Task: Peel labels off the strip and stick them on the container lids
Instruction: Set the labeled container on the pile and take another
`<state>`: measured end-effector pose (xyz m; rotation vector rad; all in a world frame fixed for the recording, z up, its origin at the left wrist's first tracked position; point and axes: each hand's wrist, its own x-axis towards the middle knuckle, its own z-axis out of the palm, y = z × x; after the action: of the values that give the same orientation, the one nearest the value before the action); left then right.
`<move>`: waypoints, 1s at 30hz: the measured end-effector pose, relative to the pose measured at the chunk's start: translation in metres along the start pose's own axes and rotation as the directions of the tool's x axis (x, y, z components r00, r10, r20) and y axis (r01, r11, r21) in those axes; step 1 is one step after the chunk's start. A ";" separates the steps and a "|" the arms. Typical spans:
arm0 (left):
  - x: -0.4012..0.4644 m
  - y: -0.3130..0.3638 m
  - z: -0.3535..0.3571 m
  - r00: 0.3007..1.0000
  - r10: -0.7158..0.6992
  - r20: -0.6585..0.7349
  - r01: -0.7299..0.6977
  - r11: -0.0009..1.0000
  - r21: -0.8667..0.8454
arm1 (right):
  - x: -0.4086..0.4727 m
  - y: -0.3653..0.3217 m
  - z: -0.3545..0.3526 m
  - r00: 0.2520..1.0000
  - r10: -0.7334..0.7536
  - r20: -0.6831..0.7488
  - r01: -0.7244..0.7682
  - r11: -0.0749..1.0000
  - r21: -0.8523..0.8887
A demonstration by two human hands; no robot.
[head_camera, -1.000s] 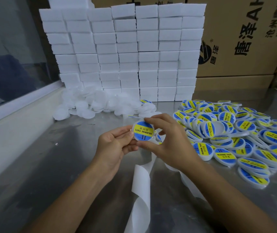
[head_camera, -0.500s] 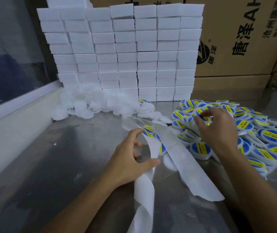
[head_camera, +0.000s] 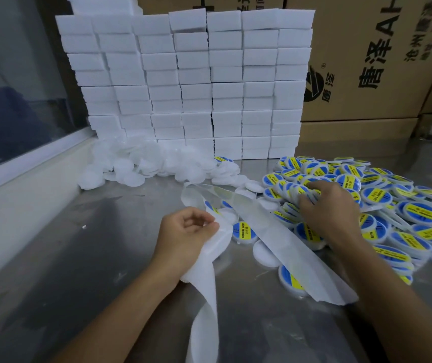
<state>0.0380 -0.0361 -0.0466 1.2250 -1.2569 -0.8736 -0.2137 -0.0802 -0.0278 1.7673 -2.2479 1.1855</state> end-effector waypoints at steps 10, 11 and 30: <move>-0.003 0.011 -0.002 0.991 -0.107 0.076 0.122 0.968 -0.221 | -0.046 -0.070 0.001 0.840 -0.542 -0.036 0.512 0.768 0.384; -0.003 0.011 -0.001 0.991 -0.100 0.092 0.118 0.969 -0.219 | -0.051 -0.073 0.003 0.814 -0.580 -0.023 0.539 0.741 0.400; -0.003 0.008 0.001 0.977 0.110 0.182 -0.136 0.981 0.139 | -0.060 -0.078 0.008 0.722 -0.684 0.100 0.594 0.688 0.416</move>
<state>0.0351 -0.0317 -0.0401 1.1941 -1.5470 -0.8198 -0.1236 -0.0404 -0.0200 2.6612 -1.2691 1.2891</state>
